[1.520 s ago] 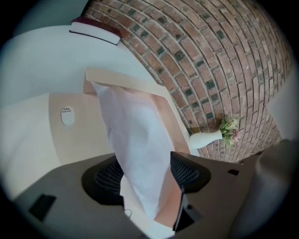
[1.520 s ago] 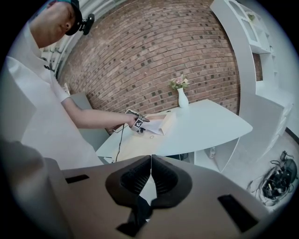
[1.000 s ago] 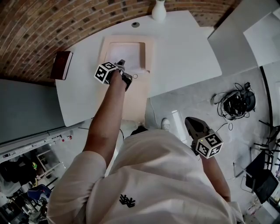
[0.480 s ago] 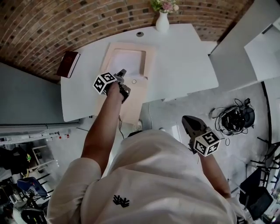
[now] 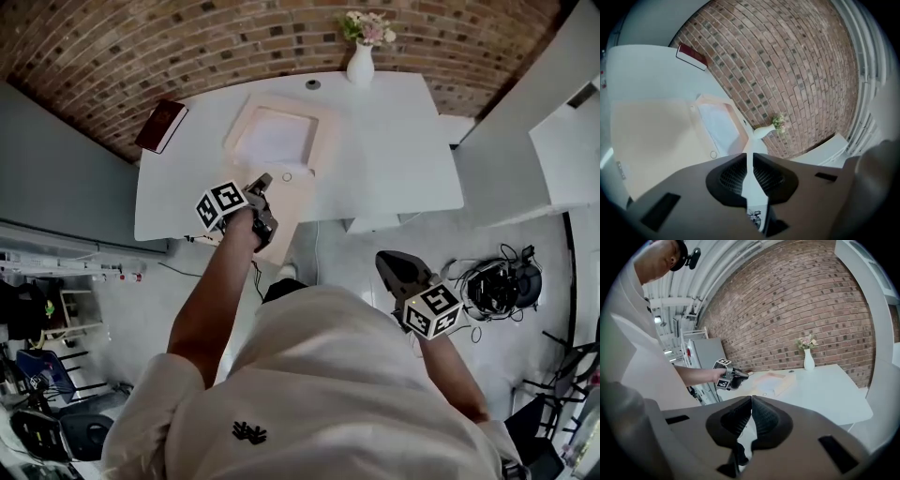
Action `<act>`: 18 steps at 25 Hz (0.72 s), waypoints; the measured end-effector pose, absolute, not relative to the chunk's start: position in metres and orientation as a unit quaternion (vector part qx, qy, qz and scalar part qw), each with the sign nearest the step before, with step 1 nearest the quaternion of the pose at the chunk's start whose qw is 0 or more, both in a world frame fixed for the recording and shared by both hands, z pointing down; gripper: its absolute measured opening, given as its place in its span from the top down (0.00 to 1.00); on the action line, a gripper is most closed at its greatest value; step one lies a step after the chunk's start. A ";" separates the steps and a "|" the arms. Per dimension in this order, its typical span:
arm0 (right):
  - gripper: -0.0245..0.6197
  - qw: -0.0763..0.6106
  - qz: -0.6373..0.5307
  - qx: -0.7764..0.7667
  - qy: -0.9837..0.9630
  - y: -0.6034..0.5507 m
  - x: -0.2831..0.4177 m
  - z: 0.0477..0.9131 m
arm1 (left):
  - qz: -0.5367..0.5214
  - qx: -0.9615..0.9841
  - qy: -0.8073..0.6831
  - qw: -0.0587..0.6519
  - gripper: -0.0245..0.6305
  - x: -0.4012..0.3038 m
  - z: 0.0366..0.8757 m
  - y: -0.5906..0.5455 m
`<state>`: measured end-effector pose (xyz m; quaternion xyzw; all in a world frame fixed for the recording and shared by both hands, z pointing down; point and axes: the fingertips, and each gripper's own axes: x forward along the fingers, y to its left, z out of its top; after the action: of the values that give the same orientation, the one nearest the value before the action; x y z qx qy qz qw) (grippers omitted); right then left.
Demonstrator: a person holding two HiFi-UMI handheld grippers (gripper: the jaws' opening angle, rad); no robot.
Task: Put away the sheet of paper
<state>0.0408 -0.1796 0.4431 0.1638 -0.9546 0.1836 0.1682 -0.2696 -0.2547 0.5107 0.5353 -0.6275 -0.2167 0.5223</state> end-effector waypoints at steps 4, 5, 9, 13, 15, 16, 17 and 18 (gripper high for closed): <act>0.92 0.165 0.184 0.141 -0.959 -0.173 0.046 0.442 | -0.262 0.565 -0.591 0.511 0.92 -0.235 0.488 -0.225; 0.92 0.165 0.184 0.137 -0.959 -0.171 0.047 0.442 | -0.263 0.574 -0.586 0.508 0.92 -0.227 0.484 -0.216; 0.92 0.163 0.184 0.126 -0.961 -0.163 0.055 0.445 | -0.250 0.601 -0.578 0.493 0.93 -0.200 0.475 -0.181; 0.92 0.163 0.184 0.120 -0.962 -0.157 0.065 0.449 | -0.212 0.620 -0.585 0.477 0.93 -0.180 0.475 -0.159; 0.92 0.164 0.181 0.119 -0.962 -0.154 0.068 0.450 | -0.197 0.629 -0.585 0.473 0.93 -0.172 0.475 -0.152; 0.92 0.164 0.180 0.120 -0.962 -0.152 0.069 0.451 | -0.192 0.632 -0.583 0.472 0.93 -0.168 0.475 -0.148; 0.92 0.163 0.180 0.120 -0.963 -0.150 0.071 0.451 | -0.190 0.634 -0.582 0.472 0.93 -0.165 0.475 -0.146; 0.92 0.162 0.179 0.121 -0.963 -0.148 0.072 0.451 | -0.187 0.636 -0.581 0.471 0.93 -0.162 0.475 -0.143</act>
<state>0.0722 -0.1478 0.4512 0.1211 -0.9628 0.1794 0.1620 -0.1620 -0.1433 0.4752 0.6364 -0.5813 -0.1872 0.4712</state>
